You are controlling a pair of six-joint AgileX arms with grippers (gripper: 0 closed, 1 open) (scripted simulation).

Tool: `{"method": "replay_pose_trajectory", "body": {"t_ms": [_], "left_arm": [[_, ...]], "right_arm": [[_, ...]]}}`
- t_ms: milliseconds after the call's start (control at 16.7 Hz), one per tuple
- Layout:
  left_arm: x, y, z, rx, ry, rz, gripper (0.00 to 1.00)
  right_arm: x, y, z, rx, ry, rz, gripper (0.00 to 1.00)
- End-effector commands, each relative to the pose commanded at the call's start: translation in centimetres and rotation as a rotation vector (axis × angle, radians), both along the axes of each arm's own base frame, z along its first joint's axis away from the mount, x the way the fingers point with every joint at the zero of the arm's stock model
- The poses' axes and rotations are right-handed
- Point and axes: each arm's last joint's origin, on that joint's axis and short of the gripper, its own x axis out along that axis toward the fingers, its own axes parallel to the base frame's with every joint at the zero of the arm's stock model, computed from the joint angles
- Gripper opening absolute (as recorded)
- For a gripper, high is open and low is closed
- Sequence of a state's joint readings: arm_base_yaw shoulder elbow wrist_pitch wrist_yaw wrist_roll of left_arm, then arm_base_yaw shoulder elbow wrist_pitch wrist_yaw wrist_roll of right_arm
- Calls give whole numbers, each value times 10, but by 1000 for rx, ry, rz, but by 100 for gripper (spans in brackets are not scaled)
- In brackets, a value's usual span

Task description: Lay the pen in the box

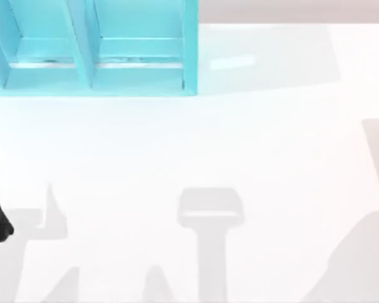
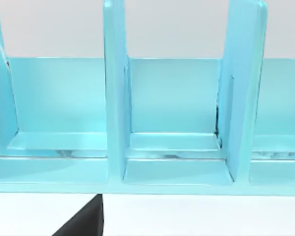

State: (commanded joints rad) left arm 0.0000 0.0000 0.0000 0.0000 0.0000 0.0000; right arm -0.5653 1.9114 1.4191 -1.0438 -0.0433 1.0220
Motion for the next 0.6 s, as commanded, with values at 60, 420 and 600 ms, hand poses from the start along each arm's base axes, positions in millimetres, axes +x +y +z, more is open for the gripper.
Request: {"method": "replay_pose_trajectory", "body": {"t_ms": [60, 420, 600], "left_arm": [[0, 0, 0, 0, 0, 0, 100], [0, 0, 0, 0, 0, 0, 100], [0, 0, 0, 0, 0, 0, 100]], "right_arm": [[0, 0, 0, 0, 0, 0, 8], [0, 0, 0, 0, 0, 0, 53], [0, 0, 0, 0, 0, 0, 75]]}}
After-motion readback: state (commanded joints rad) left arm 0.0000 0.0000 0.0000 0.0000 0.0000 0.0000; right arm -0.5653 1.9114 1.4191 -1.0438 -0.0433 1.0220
